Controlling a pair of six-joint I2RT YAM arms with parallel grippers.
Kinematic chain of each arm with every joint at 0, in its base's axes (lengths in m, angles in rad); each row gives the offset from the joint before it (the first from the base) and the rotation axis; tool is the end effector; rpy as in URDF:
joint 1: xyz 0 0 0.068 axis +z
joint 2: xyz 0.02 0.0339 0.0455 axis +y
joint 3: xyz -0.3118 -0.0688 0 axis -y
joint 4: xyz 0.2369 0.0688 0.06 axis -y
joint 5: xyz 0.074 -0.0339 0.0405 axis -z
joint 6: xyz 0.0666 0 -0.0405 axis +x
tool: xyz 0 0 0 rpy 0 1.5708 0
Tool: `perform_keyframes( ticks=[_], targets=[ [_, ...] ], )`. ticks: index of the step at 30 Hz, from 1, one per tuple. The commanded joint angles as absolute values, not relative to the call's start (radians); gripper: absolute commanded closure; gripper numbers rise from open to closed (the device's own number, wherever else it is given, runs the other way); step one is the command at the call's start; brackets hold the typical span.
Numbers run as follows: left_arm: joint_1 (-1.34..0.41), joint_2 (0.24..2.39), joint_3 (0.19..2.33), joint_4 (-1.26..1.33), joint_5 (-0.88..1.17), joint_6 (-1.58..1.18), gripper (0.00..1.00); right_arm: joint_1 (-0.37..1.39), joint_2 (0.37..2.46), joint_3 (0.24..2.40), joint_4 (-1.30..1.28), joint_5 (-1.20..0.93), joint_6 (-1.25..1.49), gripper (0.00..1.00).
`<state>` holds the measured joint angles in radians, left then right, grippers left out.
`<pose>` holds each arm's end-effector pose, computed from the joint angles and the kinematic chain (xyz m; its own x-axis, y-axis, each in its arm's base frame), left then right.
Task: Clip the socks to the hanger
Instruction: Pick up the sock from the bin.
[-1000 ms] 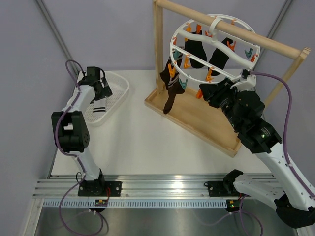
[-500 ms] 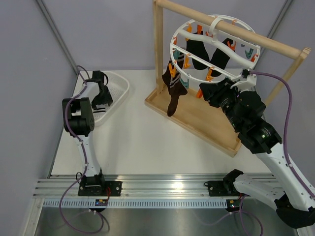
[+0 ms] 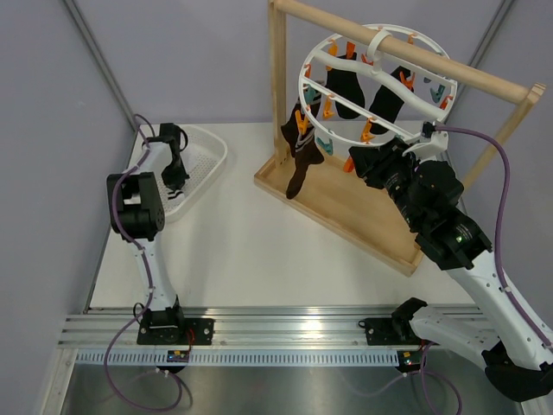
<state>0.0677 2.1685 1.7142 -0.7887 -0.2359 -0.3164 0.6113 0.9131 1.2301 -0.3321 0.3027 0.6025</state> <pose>0.4772 0.0480 0.1898 -0.8539 -0.3611 -0.3748 -0.4278 0.8972 0.1101 0.1533 0.0832 0.4890 -0.1823 0.5328 -0.8264 -0.2433 0.7899 0.5629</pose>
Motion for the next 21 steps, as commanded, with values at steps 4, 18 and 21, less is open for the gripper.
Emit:
perform_keyframes(
  ticks=[4, 18, 21],
  targets=[
    [0.074, 1.829, 1.752, -0.845, -0.210, -0.310, 1.00, 0.607, 0.916, 1.227, -0.322, 0.310, 0.575, 1.00],
    [-0.104, 1.263, 1.751, -0.933, -0.060, -0.167, 1.00, 0.609, 0.905, 1.255, -0.321, 0.342, 0.552, 1.00],
    [-0.223, 1.165, 1.642, -0.962, -0.040, -0.097, 1.00, 0.609, 0.905, 1.261, -0.324, 0.344, 0.551, 1.00]
  ],
)
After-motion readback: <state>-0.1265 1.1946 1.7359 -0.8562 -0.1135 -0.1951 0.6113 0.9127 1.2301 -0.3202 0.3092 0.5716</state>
